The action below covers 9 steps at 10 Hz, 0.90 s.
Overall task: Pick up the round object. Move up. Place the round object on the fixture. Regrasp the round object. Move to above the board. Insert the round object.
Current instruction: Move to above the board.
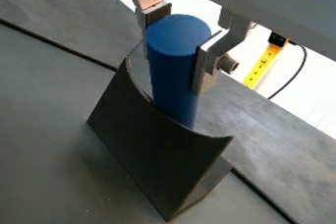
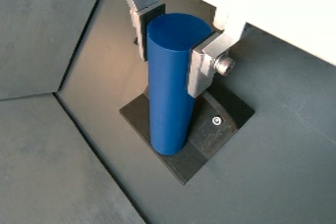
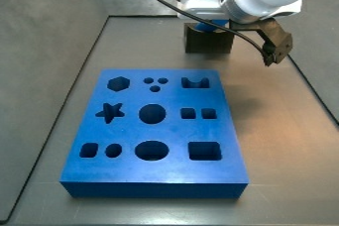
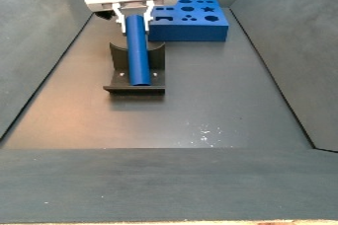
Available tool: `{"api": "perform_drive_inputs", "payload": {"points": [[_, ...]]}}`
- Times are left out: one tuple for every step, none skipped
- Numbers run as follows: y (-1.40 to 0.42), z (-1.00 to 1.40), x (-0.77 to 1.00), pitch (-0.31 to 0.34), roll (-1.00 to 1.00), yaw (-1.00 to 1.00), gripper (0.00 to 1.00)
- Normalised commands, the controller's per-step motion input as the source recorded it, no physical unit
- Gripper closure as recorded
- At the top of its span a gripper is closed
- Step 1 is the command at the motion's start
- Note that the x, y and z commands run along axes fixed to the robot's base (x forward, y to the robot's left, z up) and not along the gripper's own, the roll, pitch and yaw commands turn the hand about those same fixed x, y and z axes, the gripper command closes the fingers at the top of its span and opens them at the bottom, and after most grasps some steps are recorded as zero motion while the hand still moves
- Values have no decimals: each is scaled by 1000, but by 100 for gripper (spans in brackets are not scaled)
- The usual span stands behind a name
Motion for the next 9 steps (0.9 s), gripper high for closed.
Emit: {"api": "perform_drive_inputs", "payload": {"points": [[101,1000,-225,118,-599,-361,100],[101,1000,-226,119,-599,-355,100],[104,1000,-225,89,-539,-234,100],[102,1000,-224,81,-436,-146,100],[96,1000,-215,79,-290,-65,100],[93,1000,-208,83,-220,-33,100],[91,1000,-203,70,-178,-9,100],[90,1000,-202,59,-147,8,100],[85,1000,-197,42,-112,21,100]]}}
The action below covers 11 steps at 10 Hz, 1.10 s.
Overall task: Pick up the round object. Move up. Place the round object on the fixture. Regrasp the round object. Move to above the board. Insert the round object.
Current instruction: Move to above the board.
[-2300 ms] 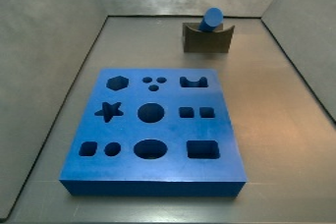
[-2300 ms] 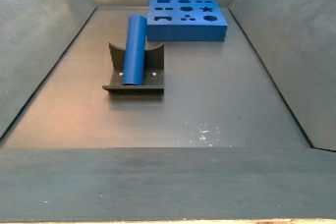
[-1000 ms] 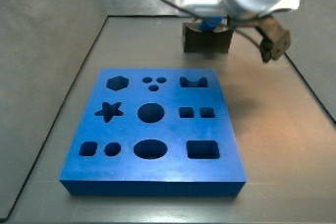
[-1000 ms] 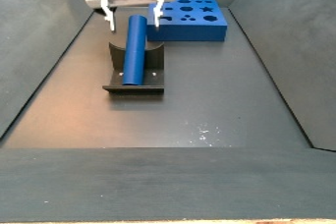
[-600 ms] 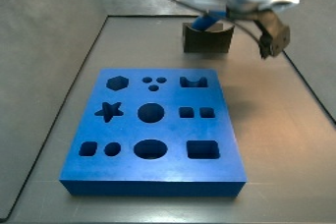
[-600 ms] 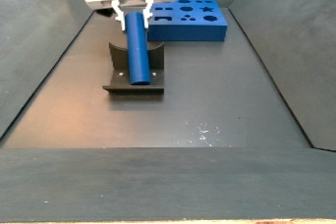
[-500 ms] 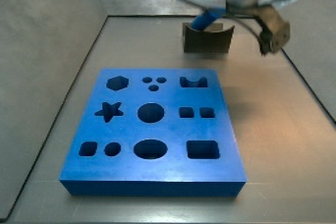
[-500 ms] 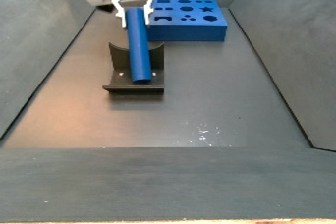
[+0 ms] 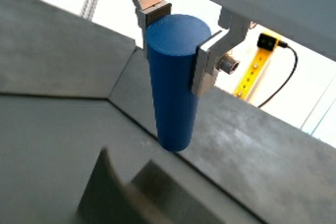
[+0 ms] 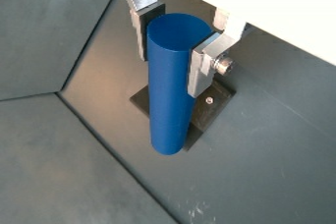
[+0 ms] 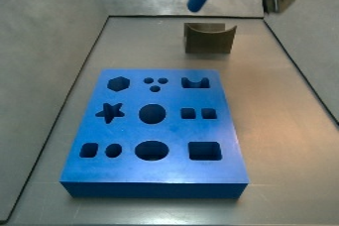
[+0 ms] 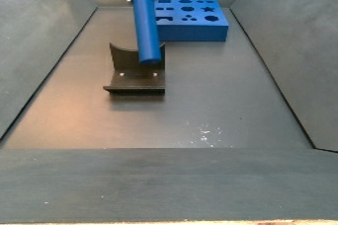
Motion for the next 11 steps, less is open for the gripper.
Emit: {"api": "perform_drive_inputs", "payload": {"points": [[80,1000,-189,34,-93,23,100],[77,1000,-184,30,-83,24,100],[69,1000,-171,22,-72,19,100],[66,1000,-164,16,-72,17,100],[60,1000,-157,12,-69,12,100],[56,1000,-150,15,-66,5,100],[49,1000,-140,13,-70,1,100],[42,911,-125,15,-69,1,100],[28,681,-81,18,-72,-3,100],[21,509,-59,30,-72,-5,100],[9,282,-31,50,-73,-6,100]]}}
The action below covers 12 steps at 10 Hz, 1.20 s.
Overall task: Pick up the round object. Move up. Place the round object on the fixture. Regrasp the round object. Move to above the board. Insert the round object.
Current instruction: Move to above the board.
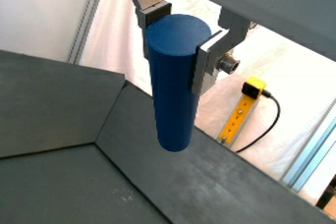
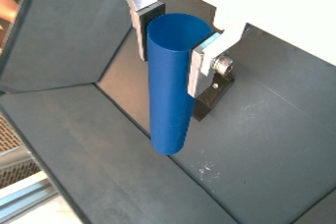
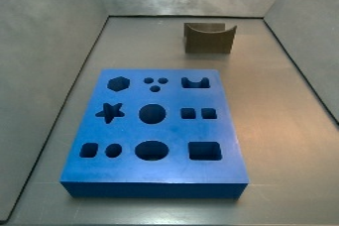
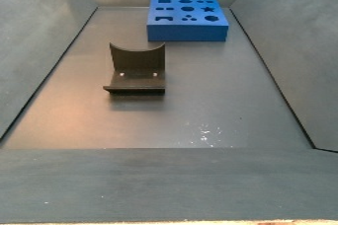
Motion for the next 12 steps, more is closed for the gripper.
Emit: {"api": "perform_drive_inputs", "payload": {"points": [[5,173,-17,62,-73,-3,100],[-1000,60,-329,-98,-1000,0,100],[-1000,64,-329,-103,-1000,0,100],[-1000,71,-351,-125,-1000,-5,100],[-1000,60,-368,-135,-1000,-17,100],[-1000,71,-382,-146,-1000,-27,100],[-1000,69,-395,-154,-1000,-33,100],[-1000,63,-421,-161,-1000,-43,100],[-1000,79,-456,-170,-1000,-52,100],[-677,46,-349,-193,-1000,-58,100],[-460,24,-269,-196,-945,-60,100],[-186,15,-162,-143,-668,-38,100]]}}
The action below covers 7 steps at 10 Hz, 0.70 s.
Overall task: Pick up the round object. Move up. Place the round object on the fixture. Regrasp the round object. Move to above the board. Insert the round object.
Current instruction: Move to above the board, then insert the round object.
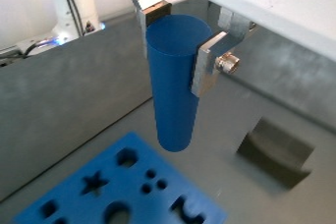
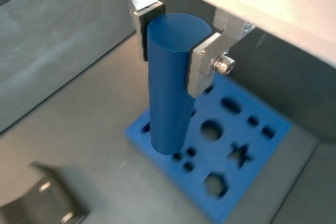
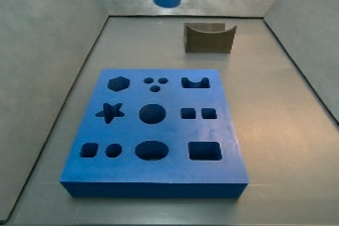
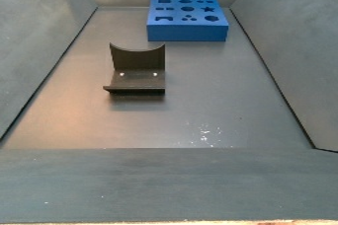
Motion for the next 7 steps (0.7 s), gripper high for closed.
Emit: {"api": "perform_drive_inputs", "payload": {"points": [[-107,11,-122,-111,-471,-27,100],[-51,2,-78,-78,-273,-19,100],[-31,2,-59,-63,-217,-15,100],[-394,-754,71,-93,0,-540,100],[-434,-683,9,-109,-11,-540,100],[-426,-657,0,-89,-56,-509,100],[-391,-726,14,-46,-67,-480,100]]}}
